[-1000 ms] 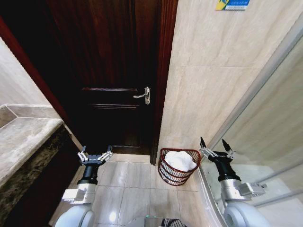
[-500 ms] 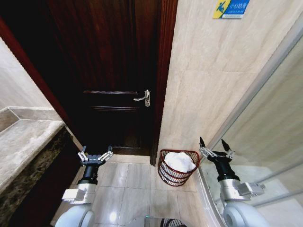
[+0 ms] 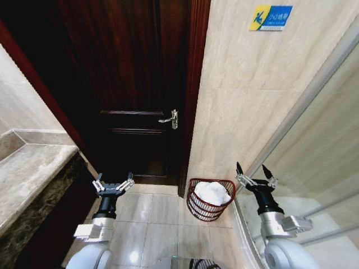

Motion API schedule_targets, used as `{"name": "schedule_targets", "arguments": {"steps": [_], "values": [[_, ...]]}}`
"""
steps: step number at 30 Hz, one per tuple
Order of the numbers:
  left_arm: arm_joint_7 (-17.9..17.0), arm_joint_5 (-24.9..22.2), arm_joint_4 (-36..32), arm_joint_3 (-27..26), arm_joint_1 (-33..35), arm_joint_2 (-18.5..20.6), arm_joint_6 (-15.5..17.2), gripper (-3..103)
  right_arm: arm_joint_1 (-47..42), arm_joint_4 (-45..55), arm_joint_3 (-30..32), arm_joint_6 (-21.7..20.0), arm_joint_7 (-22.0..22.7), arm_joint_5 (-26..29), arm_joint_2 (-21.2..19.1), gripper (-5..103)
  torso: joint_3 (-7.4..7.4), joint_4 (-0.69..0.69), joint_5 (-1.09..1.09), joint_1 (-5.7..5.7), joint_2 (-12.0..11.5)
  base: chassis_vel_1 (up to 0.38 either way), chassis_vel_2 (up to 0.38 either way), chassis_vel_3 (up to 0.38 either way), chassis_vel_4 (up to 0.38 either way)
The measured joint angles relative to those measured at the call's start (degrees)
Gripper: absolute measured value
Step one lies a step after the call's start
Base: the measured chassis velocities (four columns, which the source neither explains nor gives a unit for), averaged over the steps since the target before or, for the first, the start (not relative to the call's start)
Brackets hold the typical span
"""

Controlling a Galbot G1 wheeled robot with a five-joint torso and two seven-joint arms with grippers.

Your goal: Discard the used towel into the hamper.

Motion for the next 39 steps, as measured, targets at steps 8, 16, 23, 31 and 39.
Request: {"name": "schedule_targets", "arguments": {"steps": [8, 16, 23, 31, 39], "values": [[0.2, -0.85, -0.5, 0.35, 0.59, -0.62, -0.81, 100, -0.71, 0.33, 0.21, -0.59, 0.2, 0.17, 0.07, 100, 0.72, 0.0, 0.0, 0.63, 1.35, 0.0, 0.0, 0.0, 0.0], [-0.34, -1.07, -0.42, -0.18, 0.95, -1.02, -1.64, 100, -0.86, 1.65, -0.08, -4.04, 1.15, 0.18, -0.45, 100, 0.66, 0.0, 0.0, 0.6, 1.22, 0.0, 0.0, 0.0, 0.0], [-0.39, -1.45, -0.43, -0.54, 1.2, -1.16, -1.9, 100, 0.03, 1.73, -1.04, -4.59, 1.87, -0.01, -0.81, 100, 0.54, 0.0, 0.0, 0.5, 1.01, 0.0, 0.0, 0.0, 0.0], [-0.32, -1.65, 0.26, -0.43, 0.99, -0.83, -2.68, 100, -0.68, 1.72, -0.93, -4.38, 1.89, -0.29, -0.14, 100, 0.44, 0.0, 0.0, 0.4, 0.83, 0.038, -0.035, -0.039, 0.048], [0.35, -1.47, 1.45, -0.26, 1.07, -1.04, -3.43, 100, -1.58, 1.34, -0.83, -3.33, 1.59, -0.64, 0.4, 100, 0.38, -0.01, 0.0, 0.35, 0.71, 0.057, -0.064, -0.053, 0.07]]}}
